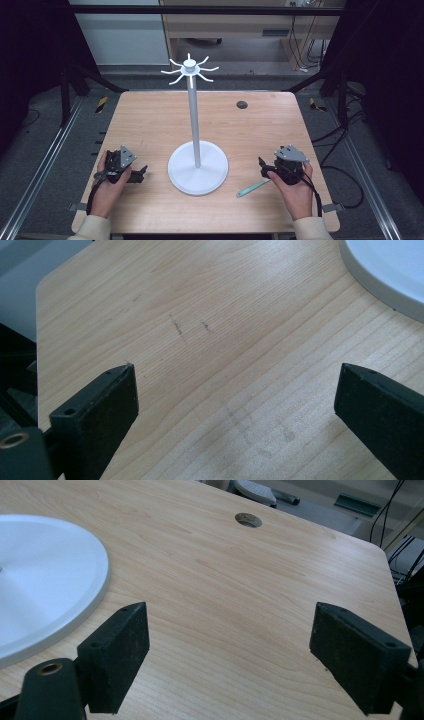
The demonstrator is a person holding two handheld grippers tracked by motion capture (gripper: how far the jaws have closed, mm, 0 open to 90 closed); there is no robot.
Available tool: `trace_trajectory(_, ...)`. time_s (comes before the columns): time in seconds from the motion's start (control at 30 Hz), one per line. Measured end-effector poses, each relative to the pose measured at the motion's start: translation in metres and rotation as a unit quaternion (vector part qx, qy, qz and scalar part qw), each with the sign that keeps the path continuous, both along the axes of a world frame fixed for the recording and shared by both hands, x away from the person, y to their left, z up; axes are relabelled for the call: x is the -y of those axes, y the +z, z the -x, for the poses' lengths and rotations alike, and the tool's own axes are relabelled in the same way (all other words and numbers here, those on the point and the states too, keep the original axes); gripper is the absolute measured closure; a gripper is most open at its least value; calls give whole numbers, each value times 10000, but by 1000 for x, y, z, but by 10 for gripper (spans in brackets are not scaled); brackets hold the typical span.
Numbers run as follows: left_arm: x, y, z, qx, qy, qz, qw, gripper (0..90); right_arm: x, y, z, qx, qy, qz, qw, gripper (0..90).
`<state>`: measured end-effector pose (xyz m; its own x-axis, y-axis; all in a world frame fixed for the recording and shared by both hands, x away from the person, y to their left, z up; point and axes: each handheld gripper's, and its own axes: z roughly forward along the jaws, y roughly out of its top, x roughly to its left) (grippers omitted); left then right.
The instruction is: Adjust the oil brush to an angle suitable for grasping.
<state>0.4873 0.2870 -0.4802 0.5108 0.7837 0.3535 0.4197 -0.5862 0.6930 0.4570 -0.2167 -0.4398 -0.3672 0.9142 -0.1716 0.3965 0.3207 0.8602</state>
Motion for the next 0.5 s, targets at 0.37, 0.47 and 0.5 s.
trace_trajectory(0.37,2,0,0,-12,-8,-14,10000,34,3,0,27,-204,517,166,9983,333)
trace_trajectory(0.47,2,0,1,-10,-14,-21,10000,34,1,-3,35,-357,754,171,9964,396)
trace_trajectory(0.5,2,0,1,-4,-17,-25,10000,34,0,-4,41,-469,933,134,9944,464)
